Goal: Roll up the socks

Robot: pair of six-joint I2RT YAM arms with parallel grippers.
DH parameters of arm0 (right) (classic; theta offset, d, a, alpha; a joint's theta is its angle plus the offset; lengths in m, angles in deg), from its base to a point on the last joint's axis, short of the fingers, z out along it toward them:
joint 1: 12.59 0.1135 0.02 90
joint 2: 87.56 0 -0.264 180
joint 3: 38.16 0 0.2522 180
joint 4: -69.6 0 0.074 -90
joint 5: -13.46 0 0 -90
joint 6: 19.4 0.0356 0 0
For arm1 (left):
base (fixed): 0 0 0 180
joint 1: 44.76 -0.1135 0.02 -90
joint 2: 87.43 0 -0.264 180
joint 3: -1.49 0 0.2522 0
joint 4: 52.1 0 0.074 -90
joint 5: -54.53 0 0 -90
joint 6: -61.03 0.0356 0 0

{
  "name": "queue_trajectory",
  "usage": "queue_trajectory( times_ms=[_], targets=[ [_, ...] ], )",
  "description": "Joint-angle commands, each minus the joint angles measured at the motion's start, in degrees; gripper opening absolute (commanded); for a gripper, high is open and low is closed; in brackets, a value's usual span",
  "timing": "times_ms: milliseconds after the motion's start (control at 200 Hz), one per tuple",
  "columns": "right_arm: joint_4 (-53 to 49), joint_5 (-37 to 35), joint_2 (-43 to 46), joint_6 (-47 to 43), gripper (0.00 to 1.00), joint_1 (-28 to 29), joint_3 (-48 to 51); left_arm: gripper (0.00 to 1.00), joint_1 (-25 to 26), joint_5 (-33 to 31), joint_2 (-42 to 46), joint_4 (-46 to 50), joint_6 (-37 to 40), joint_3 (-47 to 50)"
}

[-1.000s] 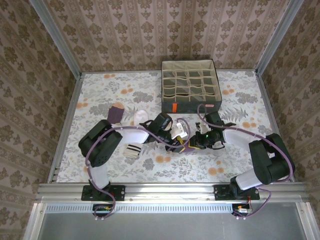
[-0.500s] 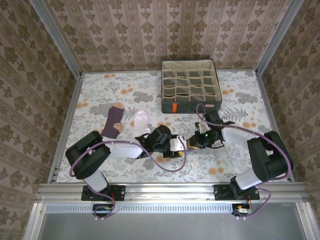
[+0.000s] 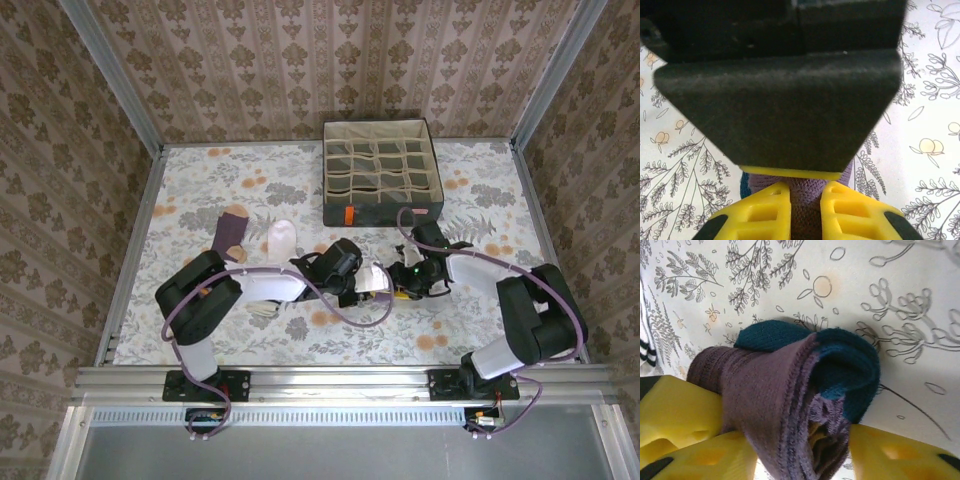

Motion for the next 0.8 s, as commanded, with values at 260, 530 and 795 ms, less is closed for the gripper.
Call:
queue_trajectory(
  times_ms=[260, 530, 795],
  targets=[
    [1.8, -12.1, 18.0, 16.6, 0.67, 0.5, 6.5, 0.03, -4.9, 10.3, -2.8, 4.8, -22.7, 1.0],
    [9.9, -11.4, 17.8, 25.3, 0.68, 1.3, 11.1, 0.01, -10.7, 21.1, -7.2, -7.7, -39.6, 4.2],
    [16.2, -10.5, 12.9, 30.6, 0.69, 2.4, 10.7, 0.0, -12.5, 24.6, -8.8, -9.0, -41.8, 4.4]
  ],
)
